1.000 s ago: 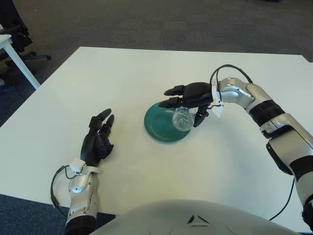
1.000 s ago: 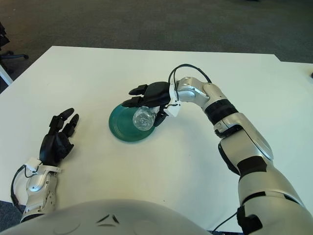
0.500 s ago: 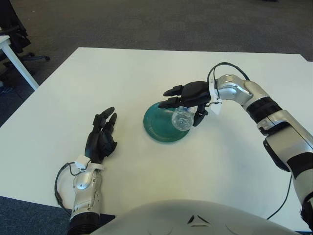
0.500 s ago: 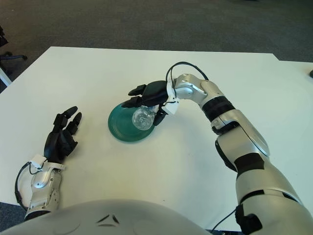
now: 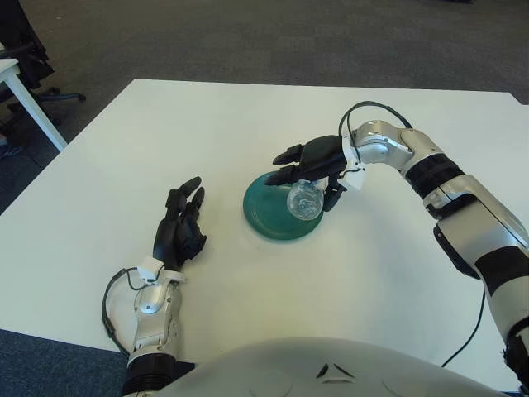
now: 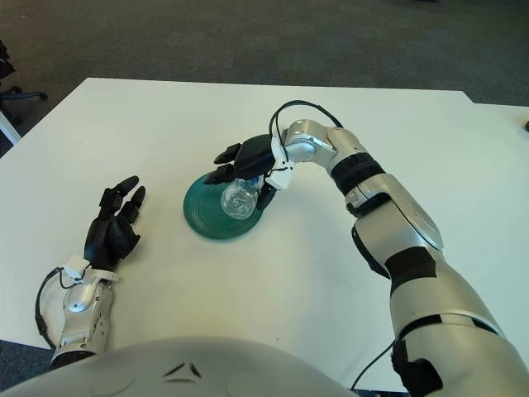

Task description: Put the bottle into the plate.

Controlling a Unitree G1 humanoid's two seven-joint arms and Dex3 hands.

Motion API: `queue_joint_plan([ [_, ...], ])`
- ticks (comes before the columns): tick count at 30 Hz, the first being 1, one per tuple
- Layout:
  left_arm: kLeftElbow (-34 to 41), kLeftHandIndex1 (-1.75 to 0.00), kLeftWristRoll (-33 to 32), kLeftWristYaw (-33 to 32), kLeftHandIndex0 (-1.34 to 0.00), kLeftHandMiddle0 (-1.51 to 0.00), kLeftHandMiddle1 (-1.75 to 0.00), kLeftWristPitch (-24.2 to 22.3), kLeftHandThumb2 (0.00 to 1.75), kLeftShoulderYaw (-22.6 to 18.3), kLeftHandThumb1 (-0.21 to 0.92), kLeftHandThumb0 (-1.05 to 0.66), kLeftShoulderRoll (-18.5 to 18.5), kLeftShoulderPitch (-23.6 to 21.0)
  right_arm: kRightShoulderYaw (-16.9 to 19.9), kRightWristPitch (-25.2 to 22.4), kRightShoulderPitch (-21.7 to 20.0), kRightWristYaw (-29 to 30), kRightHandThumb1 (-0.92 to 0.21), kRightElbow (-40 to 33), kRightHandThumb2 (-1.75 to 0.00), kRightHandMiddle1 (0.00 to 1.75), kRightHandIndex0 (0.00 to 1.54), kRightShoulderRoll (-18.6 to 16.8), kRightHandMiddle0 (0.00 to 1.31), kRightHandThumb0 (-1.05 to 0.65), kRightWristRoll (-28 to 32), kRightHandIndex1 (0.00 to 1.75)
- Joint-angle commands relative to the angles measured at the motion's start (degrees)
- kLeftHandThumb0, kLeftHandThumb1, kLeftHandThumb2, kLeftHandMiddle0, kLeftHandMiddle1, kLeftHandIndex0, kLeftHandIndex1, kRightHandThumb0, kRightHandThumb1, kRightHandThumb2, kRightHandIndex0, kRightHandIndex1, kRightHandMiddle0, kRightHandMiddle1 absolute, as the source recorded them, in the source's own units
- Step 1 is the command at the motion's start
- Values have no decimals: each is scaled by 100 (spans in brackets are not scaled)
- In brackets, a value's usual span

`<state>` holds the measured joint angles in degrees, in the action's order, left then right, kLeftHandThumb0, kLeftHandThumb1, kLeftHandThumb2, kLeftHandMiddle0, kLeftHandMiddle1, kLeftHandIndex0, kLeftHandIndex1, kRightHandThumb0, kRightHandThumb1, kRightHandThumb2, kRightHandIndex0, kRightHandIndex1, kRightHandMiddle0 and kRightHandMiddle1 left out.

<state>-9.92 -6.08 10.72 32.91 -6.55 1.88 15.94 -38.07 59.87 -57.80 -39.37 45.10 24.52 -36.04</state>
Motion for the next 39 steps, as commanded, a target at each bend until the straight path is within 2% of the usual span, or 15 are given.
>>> queue_joint_plan([
  [1, 131, -88, 375, -493, -4, -39, -4, -19, 92, 588, 92, -88, 807, 893, -17, -33, -147, -62, -92, 113, -79, 0, 4, -53, 0, -105, 38, 2],
  [6, 417, -90, 717, -781, -3, -40, -3, -502, 89, 788, 92, -88, 780, 1044, -36, -88, -151, 298, -92, 147, -81, 0, 4, -145, 0, -105, -314, 1],
  [9, 474, -91, 713, -868, -2, -39, -2, -606, 88, 891, 92, -88, 742, 1064, -32, -149, -139, 576, -92, 169, -81, 0, 3, -202, 0, -105, -500, 1],
  [19, 462, -92, 520, -973, -1, -41, -3, -629, 85, 1029, 92, -86, 711, 1012, -20, -393, -144, 1194, -92, 466, -88, 1, 2, -441, 2, -105, -714, 0],
  [28, 427, -93, 527, -1101, 0, -44, -4, -650, 85, 1064, 92, -85, 702, 961, -65, -353, -114, 1636, -92, 541, -93, 2, 3, -455, 2, -105, -860, 1],
  [33, 398, -94, 542, -1146, 0, -44, -3, -673, 85, 1087, 92, -85, 692, 933, -109, -257, -115, 1972, -92, 590, -92, 2, 3, -442, 2, -105, -1017, 1],
  [39, 303, -92, 706, -1260, 0, -41, -1, -636, 86, 1124, 92, -86, 659, 857, -224, -181, -121, 2685, -92, 625, -83, 1, 1, -398, 0, -105, -1428, 0],
])
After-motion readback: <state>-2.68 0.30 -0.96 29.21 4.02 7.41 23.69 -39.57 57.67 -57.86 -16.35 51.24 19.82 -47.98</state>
